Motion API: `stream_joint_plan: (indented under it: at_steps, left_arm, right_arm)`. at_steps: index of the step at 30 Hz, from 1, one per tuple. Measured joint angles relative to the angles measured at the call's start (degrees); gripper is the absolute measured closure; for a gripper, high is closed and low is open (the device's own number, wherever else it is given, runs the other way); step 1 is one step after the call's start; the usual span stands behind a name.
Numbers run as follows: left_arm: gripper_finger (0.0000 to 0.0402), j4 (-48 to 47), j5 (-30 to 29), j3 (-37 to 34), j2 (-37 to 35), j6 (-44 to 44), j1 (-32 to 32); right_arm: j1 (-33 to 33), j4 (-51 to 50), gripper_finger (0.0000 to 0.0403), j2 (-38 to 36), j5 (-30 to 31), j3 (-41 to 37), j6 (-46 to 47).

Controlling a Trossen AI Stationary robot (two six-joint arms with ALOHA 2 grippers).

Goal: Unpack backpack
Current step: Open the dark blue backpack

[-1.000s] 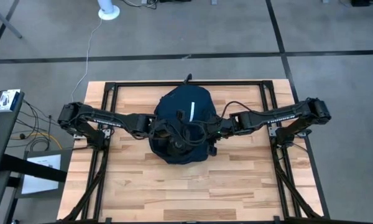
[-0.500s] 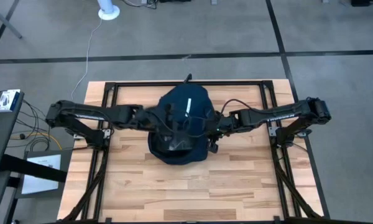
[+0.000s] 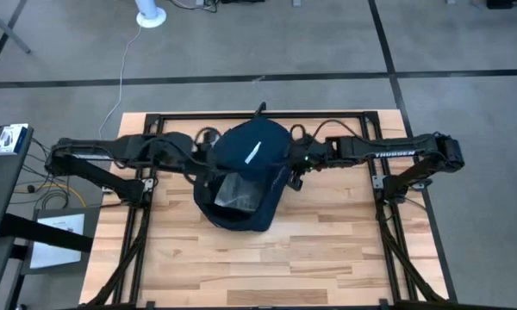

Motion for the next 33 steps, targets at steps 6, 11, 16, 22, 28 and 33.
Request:
stream_joint_plan:
  at_steps: [6, 11, 16, 22, 28, 33]
  left_arm:
    - [0.0401, -3.12, -0.05, 0.00, -5.19, -3.63, -0.28]
    - [0.0401, -4.29, -0.07, 0.00, -8.20, -5.23, -1.61]
    - [0.0401, -4.55, -0.57, 0.00, -8.40, -5.06, -2.27]
    - [0.0402, -5.28, -1.56, 0.00, -5.42, -3.87, -2.27]
    - [0.0402, -6.84, -4.65, 0.00, -2.60, -2.19, -1.96]
    - [0.0402, -5.88, -7.35, 0.00, -1.25, -1.35, 0.08]
  right_arm:
    - [-2.98, -4.59, 0.0403, -1.14, 0.08, 0.00, -0.71]
    - [-4.62, -5.32, 0.0403, -1.12, 3.53, -0.02, -1.73]
    - [-5.77, -3.61, 0.0402, -1.12, 6.20, -0.02, -2.87]
    - [-4.42, -4.82, 0.0359, -0.98, 6.07, -0.04, -2.30]
    - [0.60, -4.45, 0.0279, -4.25, 5.96, 1.30, -4.09]
    - [7.85, 11.23, 0.0222, -6.48, 4.74, 2.62, -9.59]
